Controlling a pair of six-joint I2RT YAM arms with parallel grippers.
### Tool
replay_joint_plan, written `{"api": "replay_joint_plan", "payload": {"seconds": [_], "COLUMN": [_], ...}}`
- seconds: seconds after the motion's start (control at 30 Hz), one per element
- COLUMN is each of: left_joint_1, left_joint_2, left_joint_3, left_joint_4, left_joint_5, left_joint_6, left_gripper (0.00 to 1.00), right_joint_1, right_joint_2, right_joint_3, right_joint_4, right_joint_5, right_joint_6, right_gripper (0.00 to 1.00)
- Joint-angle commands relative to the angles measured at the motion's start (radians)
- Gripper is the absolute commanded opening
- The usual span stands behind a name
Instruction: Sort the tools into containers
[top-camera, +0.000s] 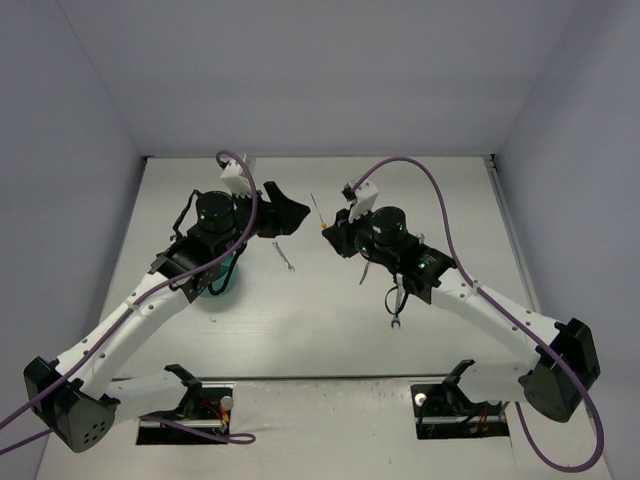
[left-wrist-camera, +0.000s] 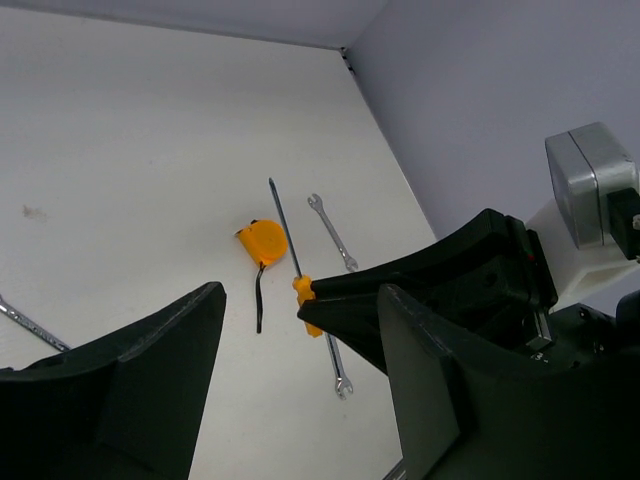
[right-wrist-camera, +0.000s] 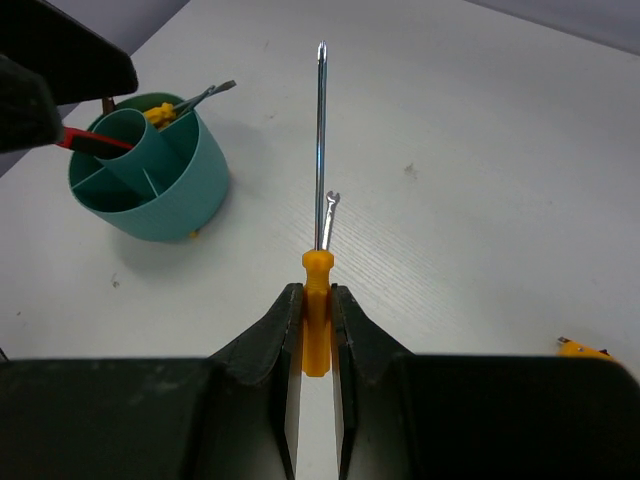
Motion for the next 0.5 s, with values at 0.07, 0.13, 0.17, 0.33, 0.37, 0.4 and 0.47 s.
{"api": "replay_joint_plan", "payload": {"seconds": [0.07,0.13,0.17,0.33,0.37,0.4,0.47], "left_joint_1": [-0.042,-0.052,-0.057,-0.070,-0.070,-0.071,-0.072], "left_joint_2": [0.072,0.096,0.103,0.140,0.147,0.152,0.159], "left_joint_3": [0.093,0.105,0.108,0.127,0.131,0.133,0.137], "left_joint_4": [0.105,0.102,0.105,0.103,0.104,0.105,0.106], "left_joint_5": [-0.070,-0.087,-0.094,-0.124,-0.125,-0.125,-0.124], "left_joint_6": [0.013,0.014,0.013,0.004,-0.001,-0.004,-0.011], "left_gripper": [0.55,0.55,0.54,0.50,0.47,0.45,0.41], "right_joint_1": [0.021,0.029,0.030,0.041,0.045,0.047,0.051], "right_joint_2": [-0.050,-0.050,-0.050,-0.046,-0.045,-0.044,-0.042], "right_joint_3": [0.023,0.025,0.026,0.028,0.027,0.026,0.023], "right_joint_4": [0.125,0.129,0.129,0.140,0.142,0.144,0.146], "right_joint_5": [-0.036,-0.042,-0.042,-0.051,-0.052,-0.053,-0.053], "right_joint_6": [0.032,0.031,0.031,0.034,0.034,0.034,0.034], "right_gripper": [0.00,0.00,0.00,0.00,0.00,0.00,0.00]}}
